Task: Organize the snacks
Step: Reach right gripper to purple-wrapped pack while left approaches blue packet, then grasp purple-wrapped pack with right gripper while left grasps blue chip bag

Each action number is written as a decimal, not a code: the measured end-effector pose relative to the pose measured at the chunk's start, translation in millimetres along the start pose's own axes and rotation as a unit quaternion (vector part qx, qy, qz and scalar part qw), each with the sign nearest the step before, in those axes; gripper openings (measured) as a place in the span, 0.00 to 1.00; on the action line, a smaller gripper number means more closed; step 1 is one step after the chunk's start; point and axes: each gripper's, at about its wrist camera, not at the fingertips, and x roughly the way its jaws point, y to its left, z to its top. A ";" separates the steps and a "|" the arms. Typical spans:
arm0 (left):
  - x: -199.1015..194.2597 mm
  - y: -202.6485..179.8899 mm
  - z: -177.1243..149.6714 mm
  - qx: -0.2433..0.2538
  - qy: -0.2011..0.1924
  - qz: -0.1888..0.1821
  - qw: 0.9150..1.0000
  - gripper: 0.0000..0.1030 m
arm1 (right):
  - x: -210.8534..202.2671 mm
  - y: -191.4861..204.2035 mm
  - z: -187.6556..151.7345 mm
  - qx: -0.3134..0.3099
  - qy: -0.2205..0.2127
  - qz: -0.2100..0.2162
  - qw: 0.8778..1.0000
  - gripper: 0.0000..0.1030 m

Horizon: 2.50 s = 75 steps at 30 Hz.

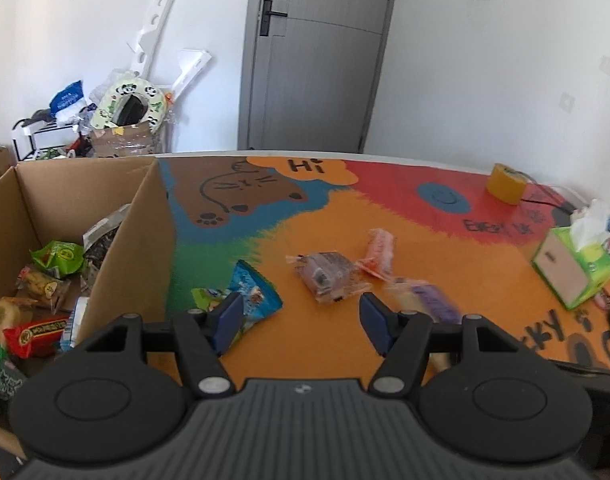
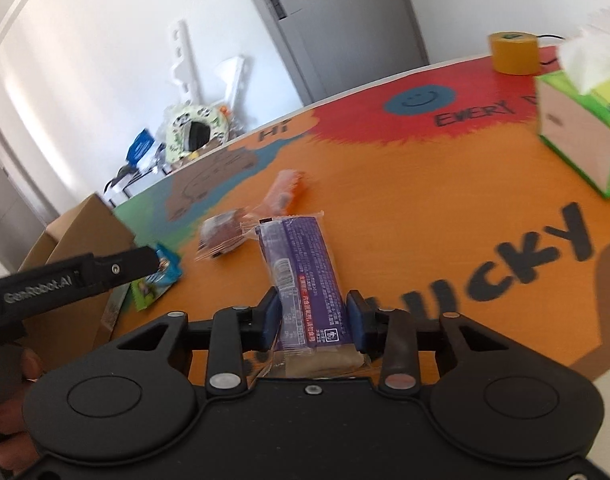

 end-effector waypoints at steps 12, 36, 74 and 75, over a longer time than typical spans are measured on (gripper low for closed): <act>35.2 2.4 12.2 0.001 -0.003 0.039 0.999 0.62 | -2.2 -28.3 12.2 0.029 -0.021 -0.030 0.999 0.34; 36.7 -2.6 -4.3 0.017 0.045 0.001 0.999 0.63 | 0.2 -22.6 10.9 0.029 -0.018 -0.032 0.999 0.39; 17.8 4.9 -26.6 -0.009 0.025 0.042 0.999 0.27 | 1.6 -5.5 2.3 0.004 -0.027 -0.060 0.998 0.60; 16.0 5.1 -26.3 -0.010 0.023 0.037 0.999 0.27 | 1.7 -3.8 1.4 -0.002 -0.029 -0.065 0.997 0.56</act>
